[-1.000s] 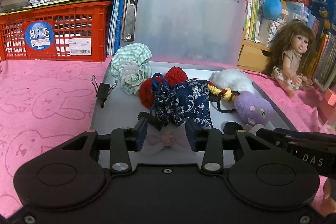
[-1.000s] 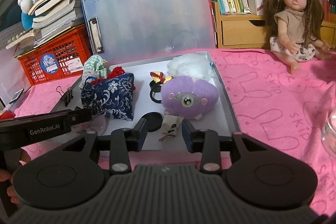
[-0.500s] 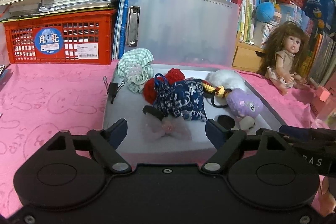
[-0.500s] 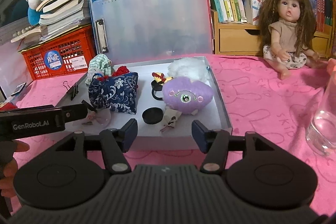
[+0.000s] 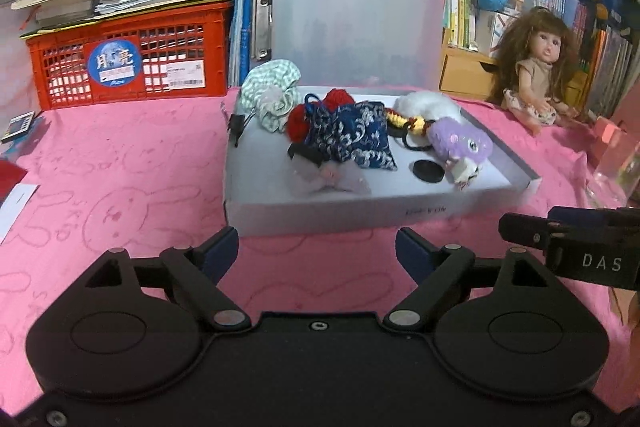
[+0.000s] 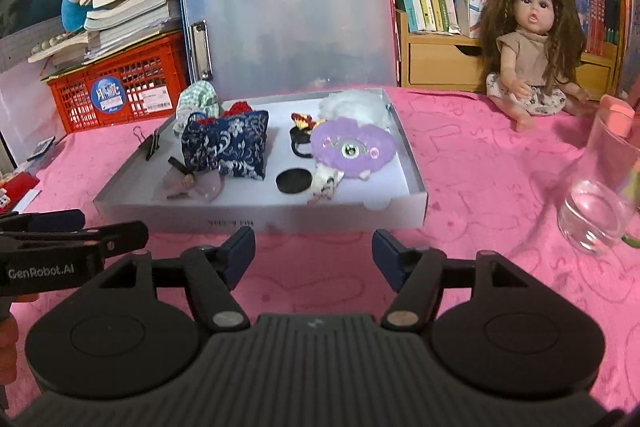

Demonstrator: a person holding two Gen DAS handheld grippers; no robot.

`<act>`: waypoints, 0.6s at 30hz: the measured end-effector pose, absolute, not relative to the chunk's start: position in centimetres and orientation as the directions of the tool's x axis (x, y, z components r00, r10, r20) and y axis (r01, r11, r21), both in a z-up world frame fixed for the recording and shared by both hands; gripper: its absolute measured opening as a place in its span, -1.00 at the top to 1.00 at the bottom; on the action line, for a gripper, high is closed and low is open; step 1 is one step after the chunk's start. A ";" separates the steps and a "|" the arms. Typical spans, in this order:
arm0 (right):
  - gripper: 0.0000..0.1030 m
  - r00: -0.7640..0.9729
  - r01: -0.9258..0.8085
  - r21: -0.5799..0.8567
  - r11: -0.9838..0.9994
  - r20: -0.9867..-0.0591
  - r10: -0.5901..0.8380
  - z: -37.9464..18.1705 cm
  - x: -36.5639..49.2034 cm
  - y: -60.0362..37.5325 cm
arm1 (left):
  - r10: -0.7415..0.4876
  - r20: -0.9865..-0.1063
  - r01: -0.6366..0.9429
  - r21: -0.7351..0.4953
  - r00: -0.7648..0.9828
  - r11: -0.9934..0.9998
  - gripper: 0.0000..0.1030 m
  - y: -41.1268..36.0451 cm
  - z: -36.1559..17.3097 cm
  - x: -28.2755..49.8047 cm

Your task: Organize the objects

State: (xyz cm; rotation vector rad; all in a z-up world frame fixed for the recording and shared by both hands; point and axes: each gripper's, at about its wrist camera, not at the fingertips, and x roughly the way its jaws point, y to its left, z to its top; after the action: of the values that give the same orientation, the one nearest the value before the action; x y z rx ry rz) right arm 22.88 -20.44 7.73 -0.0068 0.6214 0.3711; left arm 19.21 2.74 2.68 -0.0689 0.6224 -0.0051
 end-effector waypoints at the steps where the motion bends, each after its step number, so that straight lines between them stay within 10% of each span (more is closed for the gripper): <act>1: -0.49 0.747 -0.341 0.105 0.934 -0.573 0.337 7.6 22.6 -20.5 | -0.024 -0.583 -0.017 -0.065 0.812 0.998 -0.66 2.7 2.5 18.9; 18: -0.66 0.737 -0.353 0.025 0.935 -0.608 0.294 5.0 19.6 -19.8 | 0.006 -0.618 -0.038 -0.039 0.786 0.999 -0.77 2.8 -0.2 15.5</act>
State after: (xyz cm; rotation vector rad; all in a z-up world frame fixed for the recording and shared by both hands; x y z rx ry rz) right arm 19.55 -19.85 5.02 -0.0944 0.6510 0.3556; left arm 15.49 2.80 -0.19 -0.0499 0.6657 0.0241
